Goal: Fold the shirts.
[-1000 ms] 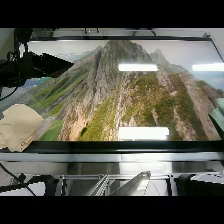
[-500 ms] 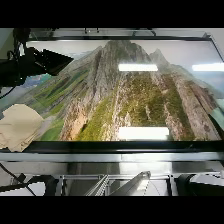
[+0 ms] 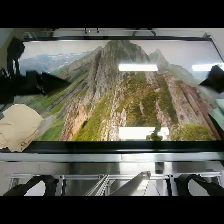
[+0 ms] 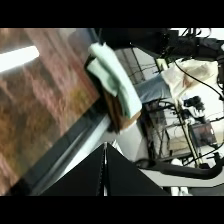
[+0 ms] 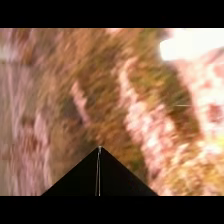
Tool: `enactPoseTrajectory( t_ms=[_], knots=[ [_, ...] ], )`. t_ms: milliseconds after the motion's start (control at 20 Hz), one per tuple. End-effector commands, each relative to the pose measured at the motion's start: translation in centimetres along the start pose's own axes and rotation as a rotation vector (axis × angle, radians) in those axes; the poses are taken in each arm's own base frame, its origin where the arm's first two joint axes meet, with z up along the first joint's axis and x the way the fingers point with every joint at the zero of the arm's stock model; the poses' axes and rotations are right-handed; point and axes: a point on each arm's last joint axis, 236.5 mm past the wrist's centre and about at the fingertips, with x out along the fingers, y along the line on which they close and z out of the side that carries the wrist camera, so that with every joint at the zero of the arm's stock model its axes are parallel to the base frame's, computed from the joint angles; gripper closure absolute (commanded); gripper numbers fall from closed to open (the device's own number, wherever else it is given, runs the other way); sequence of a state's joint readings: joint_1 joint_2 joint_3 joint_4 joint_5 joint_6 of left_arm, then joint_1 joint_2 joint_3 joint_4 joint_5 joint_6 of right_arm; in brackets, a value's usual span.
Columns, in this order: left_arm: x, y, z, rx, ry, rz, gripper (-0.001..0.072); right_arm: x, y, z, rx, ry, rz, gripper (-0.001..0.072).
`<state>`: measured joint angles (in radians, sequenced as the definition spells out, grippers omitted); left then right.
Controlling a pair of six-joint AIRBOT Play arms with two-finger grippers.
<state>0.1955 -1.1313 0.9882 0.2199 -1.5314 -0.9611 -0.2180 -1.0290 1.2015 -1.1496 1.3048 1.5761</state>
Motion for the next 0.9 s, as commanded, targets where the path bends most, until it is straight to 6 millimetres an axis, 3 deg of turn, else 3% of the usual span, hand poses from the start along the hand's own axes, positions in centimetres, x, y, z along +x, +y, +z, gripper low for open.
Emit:
enactPoseTrajectory(
  t_ms=[0, 100, 250, 600, 850],
  knots=[
    [0.7, 2.0, -7.2, -0.063, 0.057, 0.073, 0.0692, 4.0, 4.2, -9.7, -0.169, 0.013, 0.091, 0.0698],
    [1.0, 3.1, -10.2, -0.091, 0.055, 0.104, 0.0693, 5.7, 4.0, -13.8, -0.187, -0.024, 0.124, 0.0697],
    [1.2, 4.5, -12.5, -0.102, 0.015, 0.161, 0.0692, 6.3, 3.9, -16.1, -0.193, -0.014, 0.146, 0.0697],
    [1.3, 4.6, -14.9, -0.101, -0.002, 0.173, 0.0694, 6.4, 3.9, -16.4, -0.189, -0.002, 0.149, 0.0697],
    [1.1, 4.0, -15.1, -0.061, -0.018, 0.182, 0.0694, 6.4, 3.9, -16.4, -0.189, -0.002, 0.149, 0.0697]
  ],
)
